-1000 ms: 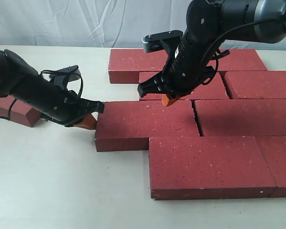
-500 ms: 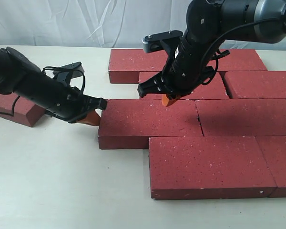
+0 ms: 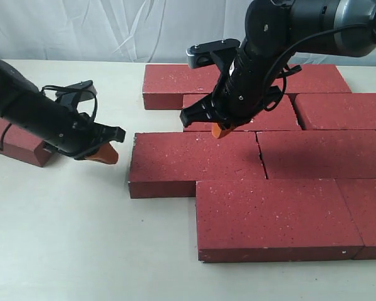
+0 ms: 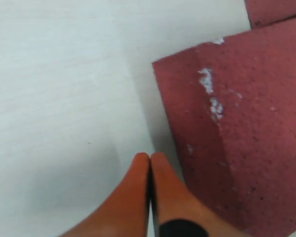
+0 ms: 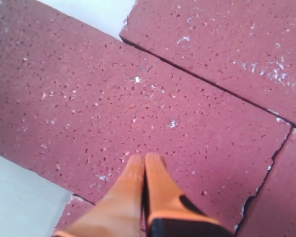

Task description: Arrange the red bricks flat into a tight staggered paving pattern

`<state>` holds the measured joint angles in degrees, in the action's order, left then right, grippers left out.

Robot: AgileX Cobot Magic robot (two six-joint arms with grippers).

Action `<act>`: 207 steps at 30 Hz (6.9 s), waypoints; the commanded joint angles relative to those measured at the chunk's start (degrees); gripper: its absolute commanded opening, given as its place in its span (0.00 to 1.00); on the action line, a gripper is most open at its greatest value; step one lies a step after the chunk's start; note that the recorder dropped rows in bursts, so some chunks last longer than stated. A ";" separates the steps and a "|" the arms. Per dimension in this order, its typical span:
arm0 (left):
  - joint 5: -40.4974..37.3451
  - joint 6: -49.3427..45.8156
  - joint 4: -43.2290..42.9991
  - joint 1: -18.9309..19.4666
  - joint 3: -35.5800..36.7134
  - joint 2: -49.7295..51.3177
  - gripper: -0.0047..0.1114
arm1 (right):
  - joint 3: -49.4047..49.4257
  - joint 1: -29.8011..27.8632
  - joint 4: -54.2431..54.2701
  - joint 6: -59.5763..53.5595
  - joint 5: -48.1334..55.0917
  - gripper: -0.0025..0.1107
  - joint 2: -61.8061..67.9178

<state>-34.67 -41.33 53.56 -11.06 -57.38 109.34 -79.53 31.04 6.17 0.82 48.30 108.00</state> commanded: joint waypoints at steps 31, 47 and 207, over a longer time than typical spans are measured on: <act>5.13 18.89 -22.66 4.66 -1.78 -20.76 0.04 | -33.35 -0.36 10.86 -0.40 5.07 0.02 20.85; 5.21 18.89 -21.49 4.66 -1.78 -25.00 0.04 | -38.60 -0.36 4.74 4.93 5.26 0.02 30.05; 14.74 18.20 -20.01 16.59 -1.78 -0.71 0.04 | -38.49 -1.25 4.68 -4.14 21.53 0.02 20.47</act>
<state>-18.77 -23.08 28.86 5.70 -59.14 107.05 -117.89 29.94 11.05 -2.77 69.95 128.87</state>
